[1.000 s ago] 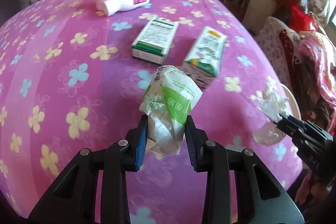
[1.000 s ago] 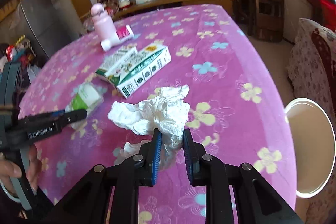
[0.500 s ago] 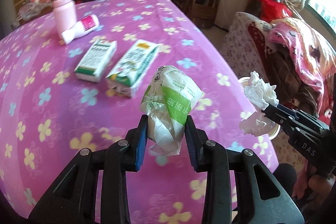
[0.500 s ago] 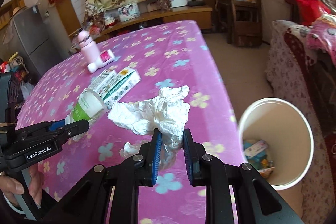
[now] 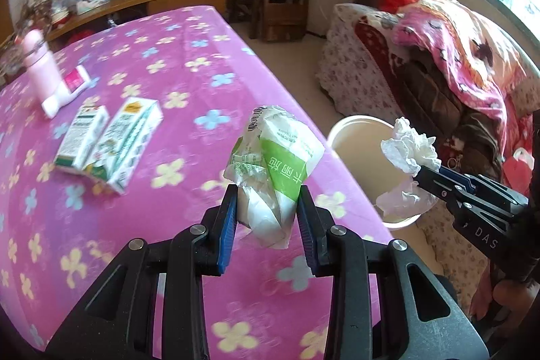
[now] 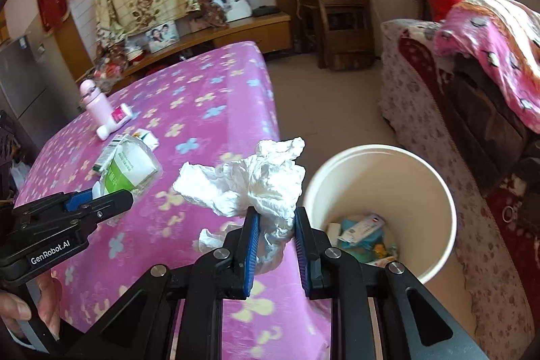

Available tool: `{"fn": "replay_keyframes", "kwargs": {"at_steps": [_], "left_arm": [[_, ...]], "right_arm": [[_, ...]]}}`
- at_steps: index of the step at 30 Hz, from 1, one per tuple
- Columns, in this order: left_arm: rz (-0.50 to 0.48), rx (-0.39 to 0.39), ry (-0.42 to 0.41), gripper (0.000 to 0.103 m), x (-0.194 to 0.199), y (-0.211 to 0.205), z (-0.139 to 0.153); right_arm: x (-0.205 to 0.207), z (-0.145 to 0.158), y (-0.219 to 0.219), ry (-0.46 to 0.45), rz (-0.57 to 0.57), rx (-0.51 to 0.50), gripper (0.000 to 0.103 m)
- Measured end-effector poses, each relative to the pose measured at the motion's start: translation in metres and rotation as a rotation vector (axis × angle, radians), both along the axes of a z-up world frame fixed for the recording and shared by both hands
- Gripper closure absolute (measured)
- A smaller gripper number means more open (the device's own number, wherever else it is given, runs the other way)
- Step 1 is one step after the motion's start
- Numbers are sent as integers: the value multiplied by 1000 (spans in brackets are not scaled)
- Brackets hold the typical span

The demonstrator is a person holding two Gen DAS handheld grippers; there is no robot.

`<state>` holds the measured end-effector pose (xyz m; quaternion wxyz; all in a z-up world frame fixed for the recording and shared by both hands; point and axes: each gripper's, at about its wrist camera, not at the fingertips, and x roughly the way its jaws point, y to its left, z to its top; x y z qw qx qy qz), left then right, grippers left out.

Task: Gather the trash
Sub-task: 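Carry the tissue and the green-labelled pack over the white bin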

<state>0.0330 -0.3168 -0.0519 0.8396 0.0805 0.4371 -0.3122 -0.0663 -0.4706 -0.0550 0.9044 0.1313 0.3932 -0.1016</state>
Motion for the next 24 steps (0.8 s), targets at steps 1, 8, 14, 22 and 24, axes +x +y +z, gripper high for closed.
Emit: {"fn": "replay_keyframes", "kwargs": {"at_steps": [1, 8, 14, 22, 24], "left_arm": [[-10, 4, 0, 72, -1, -7, -1], [-64, 31, -5, 72, -7, -46, -8], [-99, 55, -3, 72, -10, -75, -17], [-138, 79, 17, 72, -12, -113, -32], [-146, 84, 23, 72, -13, -122, -37]], "right_arm": [[-3, -1, -5, 1, -10, 1, 84], [-15, -11, -38, 16, -74, 16, 83], [-24, -22, -62, 28, -118, 41, 84], [-33, -38, -93, 60, -177, 57, 84], [-34, -43, -100, 71, -192, 64, 84]]}}
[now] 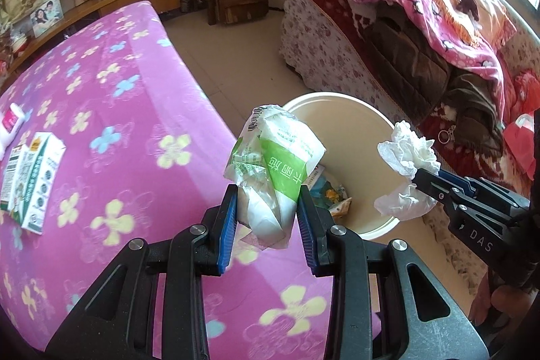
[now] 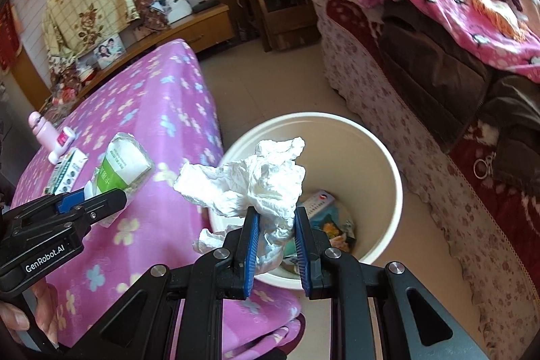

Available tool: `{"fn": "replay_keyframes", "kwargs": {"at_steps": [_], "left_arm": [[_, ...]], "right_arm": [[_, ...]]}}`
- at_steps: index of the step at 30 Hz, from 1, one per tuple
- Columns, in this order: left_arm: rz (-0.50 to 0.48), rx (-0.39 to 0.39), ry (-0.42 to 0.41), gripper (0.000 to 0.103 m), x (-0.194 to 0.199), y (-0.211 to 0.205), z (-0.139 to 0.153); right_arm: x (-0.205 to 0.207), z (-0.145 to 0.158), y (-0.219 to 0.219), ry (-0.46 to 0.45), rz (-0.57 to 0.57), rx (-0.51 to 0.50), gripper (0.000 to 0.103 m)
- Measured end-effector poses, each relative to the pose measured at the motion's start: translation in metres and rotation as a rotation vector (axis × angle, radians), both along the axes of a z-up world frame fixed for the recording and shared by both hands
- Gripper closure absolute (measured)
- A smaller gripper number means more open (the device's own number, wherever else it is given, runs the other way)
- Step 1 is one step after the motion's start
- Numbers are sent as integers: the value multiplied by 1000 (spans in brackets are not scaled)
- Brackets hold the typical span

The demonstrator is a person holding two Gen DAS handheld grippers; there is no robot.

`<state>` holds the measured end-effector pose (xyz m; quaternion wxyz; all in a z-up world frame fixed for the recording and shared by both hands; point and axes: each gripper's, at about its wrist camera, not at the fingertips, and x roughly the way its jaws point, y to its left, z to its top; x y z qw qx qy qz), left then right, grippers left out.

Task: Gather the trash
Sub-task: 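Carry the tissue and the green-labelled pack over the white bin, then open both tools over the bin to drop the items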

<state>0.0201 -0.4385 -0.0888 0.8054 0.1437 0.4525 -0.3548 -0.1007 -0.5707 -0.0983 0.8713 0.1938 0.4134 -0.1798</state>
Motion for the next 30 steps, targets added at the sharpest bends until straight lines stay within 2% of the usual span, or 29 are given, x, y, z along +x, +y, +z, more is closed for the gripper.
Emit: {"fn": "replay_keyframes", "kwargs": {"at_steps": [13, 27, 28, 30], "left_arm": [[-37, -2, 42, 72, 6, -40, -18], [-38, -8, 87, 70, 16, -53, -34], [-36, -16, 91, 67, 17, -52, -34], [-35, -44, 111, 59, 19, -52, -34]], "right_arm": [[3, -18, -24, 35, -41, 5, 83], [18, -27, -35, 61, -62, -5, 83], [19, -28, -36, 63, -64, -1, 83], [20, -30, -38, 66, -70, 9, 72]]}}
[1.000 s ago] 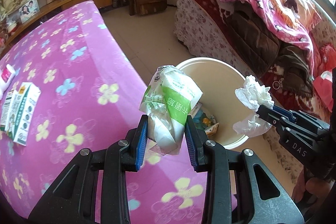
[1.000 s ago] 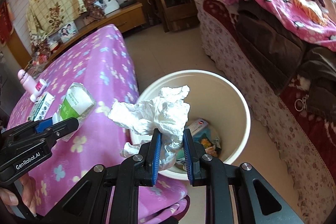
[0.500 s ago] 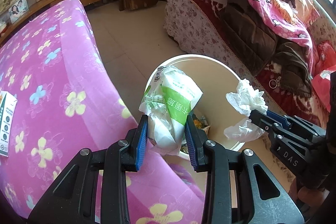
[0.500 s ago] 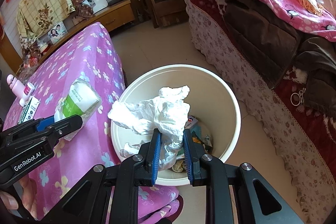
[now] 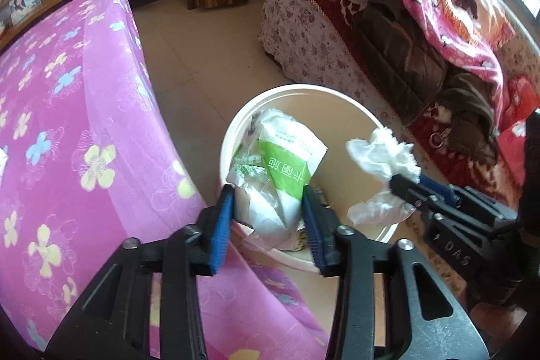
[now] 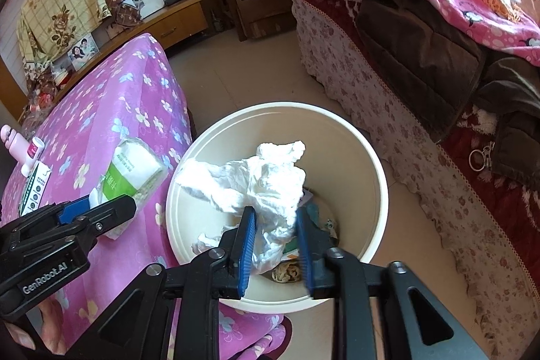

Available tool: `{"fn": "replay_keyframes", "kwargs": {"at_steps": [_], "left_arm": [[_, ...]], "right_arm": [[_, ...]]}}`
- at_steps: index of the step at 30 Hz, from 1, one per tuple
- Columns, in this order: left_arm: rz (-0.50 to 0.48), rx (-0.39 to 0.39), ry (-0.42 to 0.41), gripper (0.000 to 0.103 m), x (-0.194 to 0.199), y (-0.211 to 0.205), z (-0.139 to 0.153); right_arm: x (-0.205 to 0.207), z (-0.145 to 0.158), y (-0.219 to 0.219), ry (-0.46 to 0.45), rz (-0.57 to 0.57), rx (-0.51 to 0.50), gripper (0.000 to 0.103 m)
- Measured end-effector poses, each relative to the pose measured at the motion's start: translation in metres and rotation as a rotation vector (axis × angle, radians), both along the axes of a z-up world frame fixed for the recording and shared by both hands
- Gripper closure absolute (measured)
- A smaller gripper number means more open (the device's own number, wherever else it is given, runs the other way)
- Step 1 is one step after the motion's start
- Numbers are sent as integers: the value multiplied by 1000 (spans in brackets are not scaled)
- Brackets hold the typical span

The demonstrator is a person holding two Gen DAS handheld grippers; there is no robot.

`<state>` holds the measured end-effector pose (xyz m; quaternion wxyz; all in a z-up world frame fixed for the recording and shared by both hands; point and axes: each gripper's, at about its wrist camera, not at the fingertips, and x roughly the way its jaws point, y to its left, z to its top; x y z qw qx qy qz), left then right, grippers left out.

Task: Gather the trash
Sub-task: 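Open both tools over the bin to drop the items, then move both open tools back over the milk cartons on the table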

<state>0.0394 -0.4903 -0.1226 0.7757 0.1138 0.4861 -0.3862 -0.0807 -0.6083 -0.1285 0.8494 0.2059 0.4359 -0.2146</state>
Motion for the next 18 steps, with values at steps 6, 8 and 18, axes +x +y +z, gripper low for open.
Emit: {"fn": "replay_keyframes", "kwargs": {"at_steps": [6, 8, 18], "left_arm": [[20, -37, 20, 43, 4, 3, 0], [22, -30, 21, 43, 4, 4, 0], [44, -5, -37, 43, -2, 22, 6]], "right_arm": [[-3, -1, -3, -17, -20, 19, 61], [-4, -1, -3, -16, -18, 28, 61], [-5, -1, 12, -10, 6, 32, 61]]}}
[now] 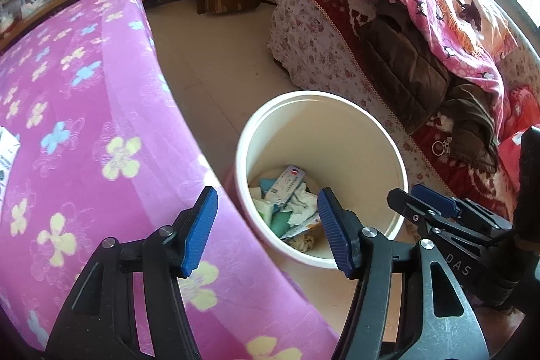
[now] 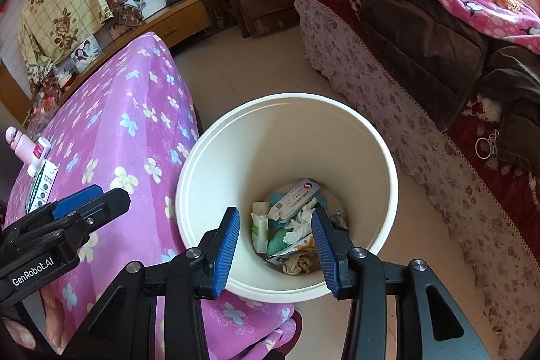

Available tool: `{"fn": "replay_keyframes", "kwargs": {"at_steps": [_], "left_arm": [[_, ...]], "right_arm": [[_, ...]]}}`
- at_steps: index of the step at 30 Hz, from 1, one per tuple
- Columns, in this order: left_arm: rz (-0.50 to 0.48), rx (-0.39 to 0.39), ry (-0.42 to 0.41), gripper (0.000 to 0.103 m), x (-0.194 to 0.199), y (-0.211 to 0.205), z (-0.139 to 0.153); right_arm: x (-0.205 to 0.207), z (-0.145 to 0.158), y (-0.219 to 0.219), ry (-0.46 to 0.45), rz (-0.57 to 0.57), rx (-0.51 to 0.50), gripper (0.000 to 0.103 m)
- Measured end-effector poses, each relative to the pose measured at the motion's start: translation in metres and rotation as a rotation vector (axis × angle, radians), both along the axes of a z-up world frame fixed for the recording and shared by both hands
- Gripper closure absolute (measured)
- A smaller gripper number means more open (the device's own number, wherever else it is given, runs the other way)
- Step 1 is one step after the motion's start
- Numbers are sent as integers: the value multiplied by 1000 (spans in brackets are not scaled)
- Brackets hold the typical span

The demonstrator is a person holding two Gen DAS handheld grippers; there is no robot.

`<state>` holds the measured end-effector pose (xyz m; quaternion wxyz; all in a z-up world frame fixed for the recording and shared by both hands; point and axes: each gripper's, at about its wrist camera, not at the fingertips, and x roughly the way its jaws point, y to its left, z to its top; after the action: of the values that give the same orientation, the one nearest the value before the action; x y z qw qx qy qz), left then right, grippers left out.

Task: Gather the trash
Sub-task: 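Move both open tools back over the milk cartons on the table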

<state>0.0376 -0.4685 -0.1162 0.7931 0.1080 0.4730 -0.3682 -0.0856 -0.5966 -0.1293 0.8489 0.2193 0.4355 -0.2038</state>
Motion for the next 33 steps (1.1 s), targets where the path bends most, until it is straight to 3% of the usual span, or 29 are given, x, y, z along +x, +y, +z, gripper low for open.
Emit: {"fn": "replay_keyframes", "kwargs": {"at_steps": [13, 33], "left_arm": [[65, 34, -88, 43, 3, 46, 12], [245, 57, -151, 43, 29, 169, 28]], "right_arm": [[12, 18, 43, -15, 80, -24, 61], [57, 30, 145, -8, 245, -41, 58]]}}
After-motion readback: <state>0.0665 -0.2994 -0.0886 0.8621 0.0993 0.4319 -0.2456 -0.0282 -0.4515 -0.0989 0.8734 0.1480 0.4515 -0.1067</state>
